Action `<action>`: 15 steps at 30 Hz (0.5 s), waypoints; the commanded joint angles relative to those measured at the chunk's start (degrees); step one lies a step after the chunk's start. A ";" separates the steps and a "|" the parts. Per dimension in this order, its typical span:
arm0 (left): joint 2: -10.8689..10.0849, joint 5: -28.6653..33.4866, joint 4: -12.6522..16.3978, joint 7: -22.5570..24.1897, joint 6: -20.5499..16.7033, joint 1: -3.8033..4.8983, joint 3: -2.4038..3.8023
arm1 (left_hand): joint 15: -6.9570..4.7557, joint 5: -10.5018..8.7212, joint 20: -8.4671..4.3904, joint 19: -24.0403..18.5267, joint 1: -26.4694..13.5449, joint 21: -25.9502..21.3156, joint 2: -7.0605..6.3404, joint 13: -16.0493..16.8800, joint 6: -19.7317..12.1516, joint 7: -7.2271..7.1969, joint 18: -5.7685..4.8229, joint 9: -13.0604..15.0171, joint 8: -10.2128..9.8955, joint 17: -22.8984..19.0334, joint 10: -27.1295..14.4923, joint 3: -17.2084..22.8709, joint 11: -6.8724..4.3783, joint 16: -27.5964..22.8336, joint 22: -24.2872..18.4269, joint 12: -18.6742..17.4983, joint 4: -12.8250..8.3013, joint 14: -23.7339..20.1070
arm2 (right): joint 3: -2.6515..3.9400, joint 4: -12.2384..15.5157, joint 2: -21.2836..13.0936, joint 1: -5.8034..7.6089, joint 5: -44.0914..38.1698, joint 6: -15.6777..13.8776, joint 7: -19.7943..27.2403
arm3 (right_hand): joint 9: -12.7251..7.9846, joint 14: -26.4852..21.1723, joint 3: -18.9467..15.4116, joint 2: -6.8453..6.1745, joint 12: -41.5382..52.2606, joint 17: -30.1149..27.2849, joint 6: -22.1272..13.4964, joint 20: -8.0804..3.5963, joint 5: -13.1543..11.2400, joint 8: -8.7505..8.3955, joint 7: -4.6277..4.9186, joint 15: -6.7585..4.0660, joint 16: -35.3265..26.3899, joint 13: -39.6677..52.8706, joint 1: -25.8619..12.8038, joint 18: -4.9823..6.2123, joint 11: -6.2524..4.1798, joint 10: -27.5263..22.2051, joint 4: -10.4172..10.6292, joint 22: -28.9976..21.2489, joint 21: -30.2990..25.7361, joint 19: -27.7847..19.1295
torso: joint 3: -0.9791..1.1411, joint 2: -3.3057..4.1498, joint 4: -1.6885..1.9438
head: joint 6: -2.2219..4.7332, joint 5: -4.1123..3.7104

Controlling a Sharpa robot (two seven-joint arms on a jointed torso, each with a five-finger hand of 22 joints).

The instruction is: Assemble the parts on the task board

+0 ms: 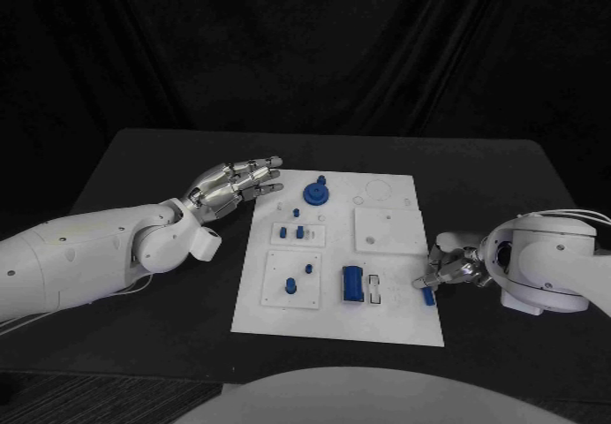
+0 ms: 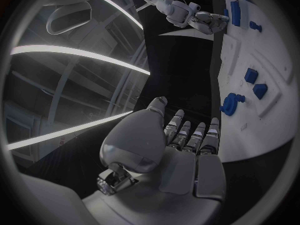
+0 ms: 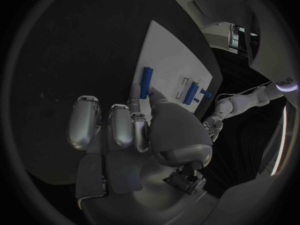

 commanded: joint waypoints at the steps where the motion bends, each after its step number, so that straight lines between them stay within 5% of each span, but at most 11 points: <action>1: -0.01 0.32 0.09 0.35 0.86 -0.10 0.05 | 0.28 0.37 0.09 0.28 0.05 0.19 0.31 0.04 0.00 0.42 -1.19 0.03 0.18 0.03 -0.12 0.37 0.38 0.16 -0.06 0.29 -0.10 0.01 | -0.11 -0.22 0.43 -0.57 -0.92 -0.21 -0.93 | -1.71 1.87 0.78 -0.13 0.15 -0.25 0.12 0.58 0.72 -1.97 0.34 0.60 -0.34 15.05 2.03 0.47 0.57 6.08 -1.62 9.63 -0.41 0.29 | 0.00 -0.01 0.04 | 0.00 -0.09; 12: 0.07 0.32 0.07 -0.06 1.15 -0.14 0.05 | 0.29 0.54 0.08 0.24 0.18 0.17 0.45 0.04 -0.10 0.44 -1.22 0.01 0.15 0.02 -0.13 0.81 0.44 0.14 -0.19 0.31 -0.46 -0.06 | -0.11 -0.27 1.44 -1.33 -0.93 -0.97 -0.46 | -6.10 1.82 7.15 -0.98 0.15 -0.36 1.86 1.03 4.83 -5.96 1.24 1.12 -0.20 15.05 10.89 0.46 1.27 6.08 -10.43 9.68 -0.47 0.31 | 0.01 -0.01 0.02 | 0.00 -0.12; 15: 0.04 0.32 0.10 -0.18 1.13 -0.15 0.05 | 0.29 0.56 0.08 0.25 0.21 0.17 0.51 0.04 -0.10 0.44 -1.23 0.01 0.15 0.02 -0.13 0.94 0.47 0.14 -0.20 0.32 -0.53 -0.07 | -0.11 -0.24 1.48 -1.38 -0.93 -1.96 0.27 | -6.75 1.76 10.68 -1.41 0.15 -0.49 2.61 1.31 11.33 -6.17 1.89 1.50 -0.17 15.05 10.82 0.43 1.78 6.08 -13.00 9.73 -0.40 0.31 | 0.01 0.00 0.03 | 0.00 -0.12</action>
